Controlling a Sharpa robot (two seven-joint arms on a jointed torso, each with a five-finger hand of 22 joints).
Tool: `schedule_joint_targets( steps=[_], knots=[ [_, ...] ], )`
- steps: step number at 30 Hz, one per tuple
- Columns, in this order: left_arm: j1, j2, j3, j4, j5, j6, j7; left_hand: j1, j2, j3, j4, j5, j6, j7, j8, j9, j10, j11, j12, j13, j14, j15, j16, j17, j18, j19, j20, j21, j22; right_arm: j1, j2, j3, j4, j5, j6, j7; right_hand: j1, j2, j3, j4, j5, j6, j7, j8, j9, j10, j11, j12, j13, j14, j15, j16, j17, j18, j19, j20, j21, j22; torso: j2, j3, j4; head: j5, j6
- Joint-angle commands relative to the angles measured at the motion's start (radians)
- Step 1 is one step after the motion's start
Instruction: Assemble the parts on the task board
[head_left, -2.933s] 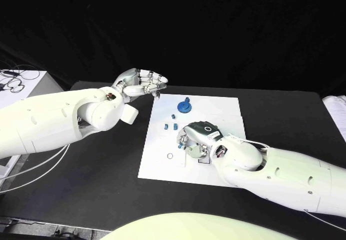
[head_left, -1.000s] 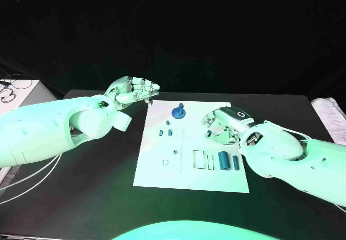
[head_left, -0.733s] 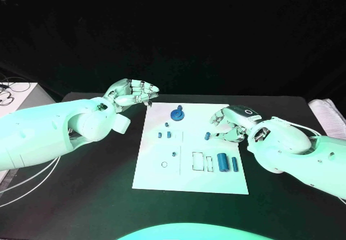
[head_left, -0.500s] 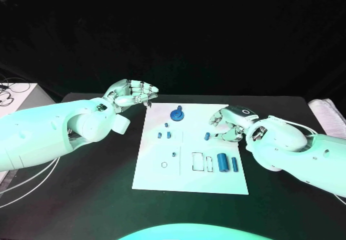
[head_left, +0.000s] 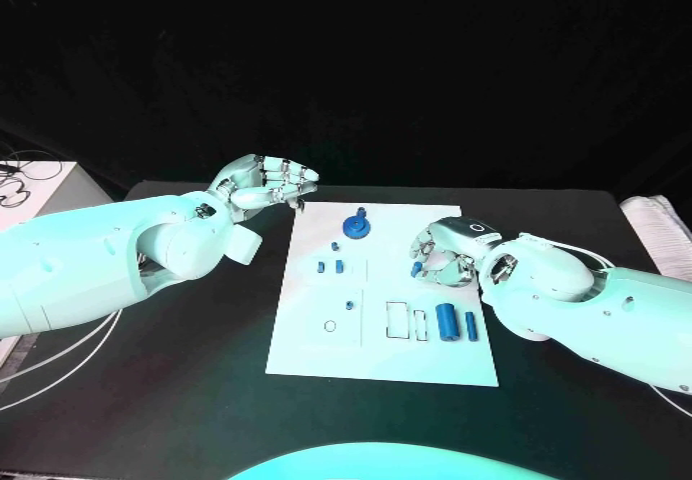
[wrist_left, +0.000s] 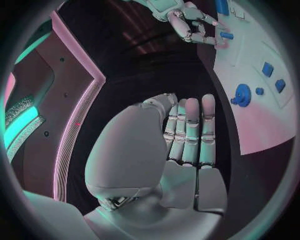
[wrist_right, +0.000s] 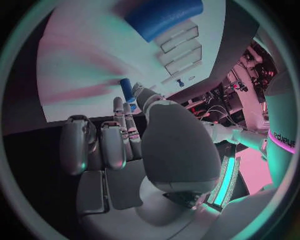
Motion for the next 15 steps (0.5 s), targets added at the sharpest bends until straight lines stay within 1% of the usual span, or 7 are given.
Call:
schedule_joint_targets(
  steps=[1,4,8,9,13,15],
  knots=[
    [0.001,0.002,0.001,0.002,0.003,0.017,0.004,-0.013,0.0,0.0,-0.005,-0.005,-0.01,0.001,-0.003,0.002,-0.009,0.0,-0.003,0.001,-0.004,0.005,-0.003,0.001,0.013,0.006,0.0,-0.005,-0.001,-0.001,0.005,-0.001,-0.005,0.0,0.028,0.013,-0.001,0.002,0.018,0.003,0.002,0.013,-0.001,0.002,0.001,0.015,-0.002,-0.006,-0.002,0.029,-0.01,0.005,0.0,-0.005,0.029,-0.011,0.008,0.127,-0.002,-0.0004,-0.0003,0.0,-0.002],
    [0.001,0.002,0.001,0.002,0.003,0.017,0.004,-0.013,0.0,0.0,-0.005,-0.005,-0.01,0.001,-0.003,0.002,-0.009,0.0,-0.003,0.001,-0.004,0.005,-0.003,0.001,0.013,0.006,0.0,-0.005,-0.001,-0.002,0.01,-0.002,-0.01,-0.001,0.034,0.012,-0.004,0.0,0.043,0.006,0.002,0.025,-0.001,0.005,0.002,0.032,-0.005,-0.014,-0.005,0.03,-0.012,0.005,-0.001,-0.007,0.032,-0.013,0.019,0.133,-0.001,-0.0005,-0.0001,-0.001,-0.004],
    [0.001,0.002,0.001,0.002,0.003,0.017,0.004,-0.013,0.0,0.0,-0.005,-0.005,-0.01,0.001,-0.003,0.002,-0.009,0.0,-0.003,0.001,-0.004,0.005,-0.003,0.001,0.013,0.006,0.0,-0.005,-0.001,-0.003,0.017,-0.003,-0.015,-0.001,0.036,0.012,-0.005,-0.002,0.06,0.008,0.002,0.033,-0.002,0.006,0.003,0.041,-0.005,-0.022,-0.008,0.03,-0.013,0.005,-0.001,-0.008,0.034,-0.013,0.022,0.135,-0.002,-0.0004,-0.0007,0.0,-0.004],
    [0.001,0.002,0.001,0.002,0.003,0.017,0.004,-0.013,0.0,0.0,-0.005,-0.005,-0.01,0.001,-0.003,0.002,-0.009,0.0,-0.003,0.001,-0.004,0.005,-0.003,0.001,0.013,0.006,0.0,-0.005,-0.001,-0.004,0.02,-0.003,-0.016,-0.002,0.035,0.012,-0.007,-0.003,0.073,0.009,0.002,0.039,-0.003,0.008,0.004,0.048,-0.006,-0.027,-0.009,0.029,-0.014,0.004,-0.002,-0.008,0.035,-0.014,0.026,0.137,-0.002,-0.0004,-0.0005,0.0,-0.004],
    [0.001,0.002,0.001,0.002,0.003,0.016,0.003,-0.015,0.001,0.0,-0.005,-0.004,-0.011,0.0,-0.002,0.003,-0.009,0.0,-0.002,0.003,-0.004,0.006,-0.003,0.002,0.014,0.006,0.001,-0.007,-0.002,-0.008,0.026,-0.004,-0.02,-0.005,0.033,0.01,-0.005,0.002,0.114,0.005,0.002,0.055,-0.006,0.014,0.008,0.074,-0.011,-0.037,-0.009,0.03,-0.018,0.005,0.0,-0.011,0.039,-0.016,0.04,0.145,-0.001,0.0002,0.0008,0.0,-0.004],
    [0.001,0.001,0.001,0.002,0.003,0.016,0.003,-0.015,0.001,0.0,-0.005,-0.004,-0.011,0.0,-0.002,0.003,-0.009,0.0,-0.002,0.003,-0.004,0.006,-0.003,0.002,0.014,0.006,0.001,-0.007,-0.002,-0.009,0.028,-0.005,-0.023,-0.008,0.034,0.008,-0.004,0.004,0.133,0.0,0.002,0.066,-0.009,0.019,0.012,0.088,-0.013,-0.042,-0.009,0.03,-0.02,0.006,0.001,-0.012,0.041,-0.018,0.046,0.149,-0.001,0.0,0.0001,0.0,-0.005]
  ],
)
